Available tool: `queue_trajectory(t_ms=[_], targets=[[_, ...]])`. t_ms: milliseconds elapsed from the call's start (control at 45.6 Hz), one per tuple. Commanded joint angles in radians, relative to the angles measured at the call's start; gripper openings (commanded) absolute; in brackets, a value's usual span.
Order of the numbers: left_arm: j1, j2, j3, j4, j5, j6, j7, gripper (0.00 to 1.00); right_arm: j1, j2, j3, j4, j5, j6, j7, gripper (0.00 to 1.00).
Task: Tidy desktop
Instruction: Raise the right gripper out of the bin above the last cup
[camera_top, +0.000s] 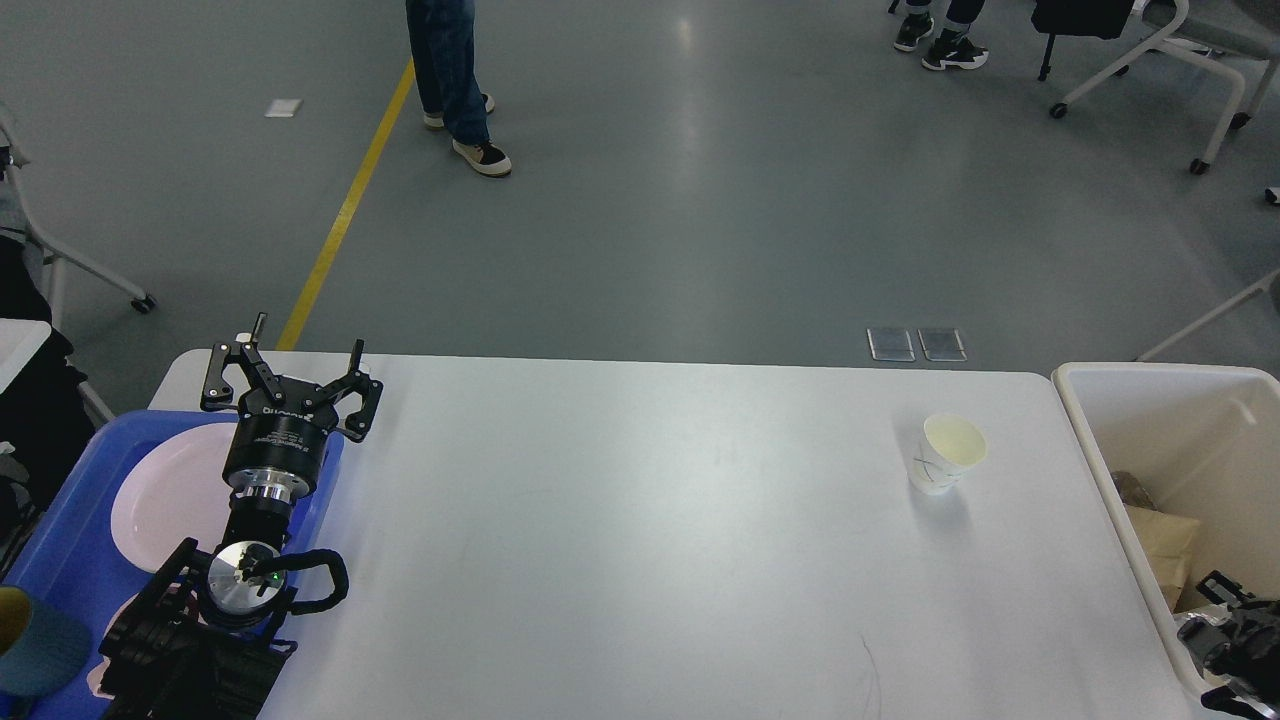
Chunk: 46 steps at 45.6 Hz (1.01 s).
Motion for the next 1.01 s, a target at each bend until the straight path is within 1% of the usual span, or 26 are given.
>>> queue_trajectory(t_ms=[0, 110, 197, 285, 329, 394, 460, 526, 614, 657, 898, 986], targets=[[0.000, 0.000, 0.000, 0.000, 0.000, 0.000, 0.001, 0.96, 0.007, -0.006, -0.004, 0.003, 0.000, 0.004, -0.002, 1.00], [-0.001, 0.000, 0.000, 0.001, 0.000, 0.000, 0.000, 0.96, 0.027, -0.010, -0.004, 0.015, 0.002, 0.027, -0.008, 1.00], [0.000, 0.000, 0.000, 0.000, 0.000, 0.000, 0.001, 0.96, 0.110, -0.045, -0.009, 0.084, 0.002, 0.097, -0.011, 1.00], [0.000, 0.000, 0.000, 0.000, 0.000, 0.000, 0.000, 0.96, 0.228, -0.160, -0.014, 0.237, -0.003, 0.182, -0.011, 1.00], [-0.001, 0.000, 0.000, 0.000, 0.000, 0.000, 0.000, 0.96, 0.310, -0.220, -0.021, 0.346, -0.012, 0.214, -0.012, 1.00], [0.000, 0.000, 0.000, 0.000, 0.000, 0.000, 0.001, 0.96, 0.418, -0.263, -0.067, 0.472, -0.031, 0.234, -0.028, 1.00], [0.000, 0.000, 0.000, 0.000, 0.000, 0.000, 0.001, 0.96, 0.548, -0.282, -0.170, 0.581, -0.055, 0.266, -0.055, 1.00], [0.000, 0.000, 0.000, 0.000, 0.000, 0.000, 0.000, 0.96, 0.689, -0.274, -0.282, 0.682, -0.057, 0.331, -0.069, 1.00], [0.000, 0.000, 0.000, 0.000, 0.000, 0.000, 0.001, 0.96, 0.882, -0.251, -0.386, 0.800, -0.057, 0.465, -0.069, 1.00], [0.000, 0.000, 0.000, 0.000, 0.000, 0.000, 0.001, 0.96, 0.975, -0.227, -0.425, 0.836, -0.055, 0.531, -0.069, 1.00], [0.000, 0.000, 0.000, 0.000, 0.000, 0.000, 0.001, 0.96, 1.418, -0.076, -0.538, 0.984, -0.051, 0.924, -0.069, 1.00], [0.000, 0.000, 0.000, 0.001, 0.000, 0.000, 0.001, 0.96, 1.587, -0.039, -0.543, 1.075, -0.054, 1.029, -0.071, 1.00]])
